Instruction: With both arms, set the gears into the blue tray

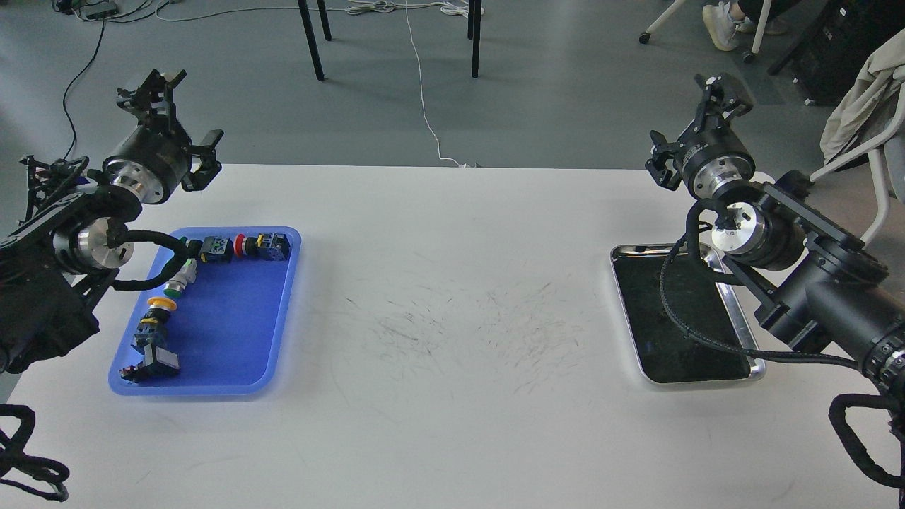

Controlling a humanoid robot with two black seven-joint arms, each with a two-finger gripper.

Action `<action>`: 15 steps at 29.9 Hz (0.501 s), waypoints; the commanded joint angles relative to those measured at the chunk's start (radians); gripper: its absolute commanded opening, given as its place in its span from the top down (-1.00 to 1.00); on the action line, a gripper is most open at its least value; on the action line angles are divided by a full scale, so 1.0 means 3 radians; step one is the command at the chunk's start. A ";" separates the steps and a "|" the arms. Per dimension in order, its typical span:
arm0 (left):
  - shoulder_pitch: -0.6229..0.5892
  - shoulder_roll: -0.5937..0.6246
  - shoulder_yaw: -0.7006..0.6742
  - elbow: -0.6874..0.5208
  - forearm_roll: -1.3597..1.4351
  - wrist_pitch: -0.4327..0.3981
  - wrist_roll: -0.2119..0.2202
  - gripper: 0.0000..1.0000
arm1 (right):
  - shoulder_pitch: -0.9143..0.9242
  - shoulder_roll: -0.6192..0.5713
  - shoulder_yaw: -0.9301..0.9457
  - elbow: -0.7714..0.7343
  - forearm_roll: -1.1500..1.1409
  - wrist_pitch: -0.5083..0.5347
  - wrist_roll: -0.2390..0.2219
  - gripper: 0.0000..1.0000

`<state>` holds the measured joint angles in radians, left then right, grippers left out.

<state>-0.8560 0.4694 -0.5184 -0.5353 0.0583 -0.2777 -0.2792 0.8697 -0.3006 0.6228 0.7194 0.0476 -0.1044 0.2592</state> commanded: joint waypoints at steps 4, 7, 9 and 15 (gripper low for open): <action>0.0000 0.0005 0.0000 0.0000 0.0000 0.0000 0.0000 -0.97 | -0.0005 -0.0005 0.0000 0.0000 0.0000 0.0000 0.0000 -0.97; 0.0000 0.0010 0.0000 0.0000 0.0000 0.0000 0.0000 -0.96 | -0.0005 -0.0005 0.0000 0.0000 0.0000 0.0000 0.0000 -0.97; 0.0000 0.0010 0.0000 0.0000 0.0000 -0.0005 0.0000 -0.97 | -0.0005 -0.0005 0.0000 0.0000 0.0000 0.0000 0.0000 -0.97; 0.0000 0.0021 0.0000 0.0000 0.0000 -0.0005 0.0000 -0.97 | -0.0010 -0.0010 0.0000 0.0000 0.0000 0.0000 0.0000 -0.97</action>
<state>-0.8560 0.4746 -0.5185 -0.5354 0.0583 -0.2790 -0.2792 0.8668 -0.3030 0.6228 0.7194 0.0476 -0.1044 0.2592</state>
